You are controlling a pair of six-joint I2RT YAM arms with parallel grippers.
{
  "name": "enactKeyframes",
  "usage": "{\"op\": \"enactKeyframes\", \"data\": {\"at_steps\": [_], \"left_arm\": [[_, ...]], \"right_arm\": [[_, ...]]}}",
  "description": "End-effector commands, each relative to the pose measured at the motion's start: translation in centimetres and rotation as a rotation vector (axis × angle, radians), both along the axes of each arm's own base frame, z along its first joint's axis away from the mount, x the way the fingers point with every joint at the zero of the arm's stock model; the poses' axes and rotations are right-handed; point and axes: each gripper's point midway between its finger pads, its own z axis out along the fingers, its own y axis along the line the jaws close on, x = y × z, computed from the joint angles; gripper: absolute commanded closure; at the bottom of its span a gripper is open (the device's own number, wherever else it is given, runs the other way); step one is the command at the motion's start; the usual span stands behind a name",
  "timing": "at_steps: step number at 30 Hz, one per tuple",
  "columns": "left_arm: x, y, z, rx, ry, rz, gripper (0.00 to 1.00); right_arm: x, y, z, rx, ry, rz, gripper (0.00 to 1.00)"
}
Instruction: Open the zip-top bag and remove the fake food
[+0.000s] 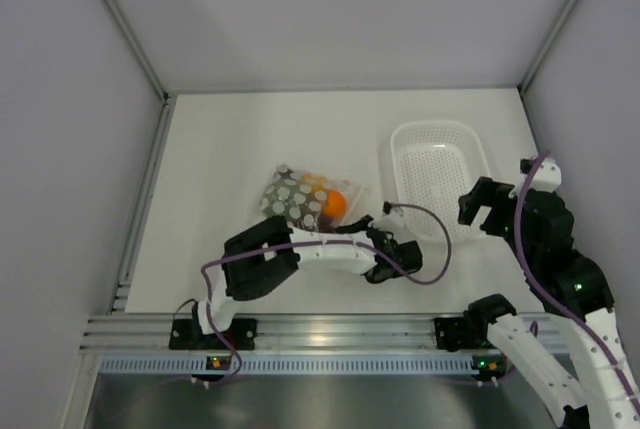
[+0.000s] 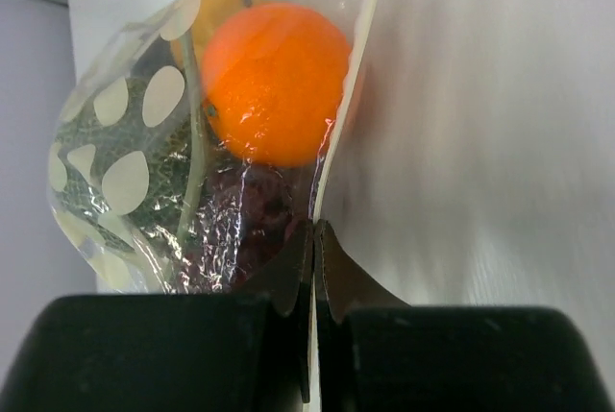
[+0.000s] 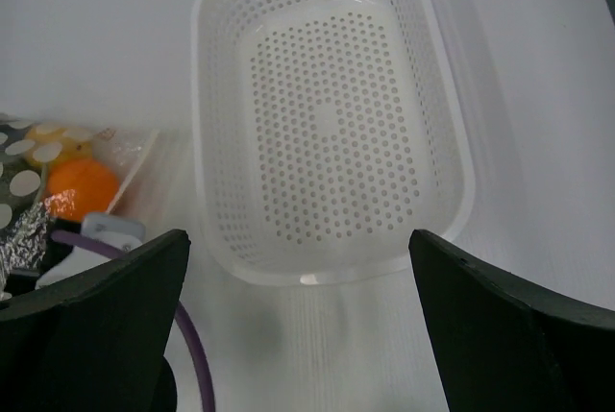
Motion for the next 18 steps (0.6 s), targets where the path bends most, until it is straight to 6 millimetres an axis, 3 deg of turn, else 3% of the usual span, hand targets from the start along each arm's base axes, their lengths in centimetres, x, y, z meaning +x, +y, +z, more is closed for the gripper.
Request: {"op": "enactKeyframes", "data": {"at_steps": [1,5,8,9,13,15,16,18], "left_arm": [[3.4,-0.6,8.1,-0.300,-0.049,0.098,1.00],[5.5,-0.6,13.6,-0.470,-0.098,0.144,1.00],[7.3,0.7,17.6,-0.588,-0.150,0.197,1.00],[7.6,1.0,18.5,-0.619,-0.156,0.206,1.00],[8.5,4.1,23.1,-0.820,-0.237,0.299,1.00],[8.6,5.6,23.5,-0.895,-0.251,0.347,1.00],[8.3,6.3,24.7,-0.984,-0.278,0.378,1.00],[8.0,7.1,24.5,-1.036,-0.289,0.412,1.00]], "right_arm": [[0.7,1.2,2.5,0.037,-0.115,0.062,0.01],[0.7,2.3,3.0,0.034,-0.131,0.135,0.01],[0.8,4.1,3.0,0.023,-0.125,0.255,0.01],[0.4,6.2,2.8,0.046,-0.110,0.374,0.01],[-0.1,10.4,3.7,0.097,-0.151,0.634,0.01],[-0.8,12.5,3.8,0.142,-0.144,0.766,0.00],[-0.8,13.2,4.4,0.153,-0.173,0.809,0.01],[-1.2,14.5,4.4,0.183,-0.170,0.888,0.00]]}}
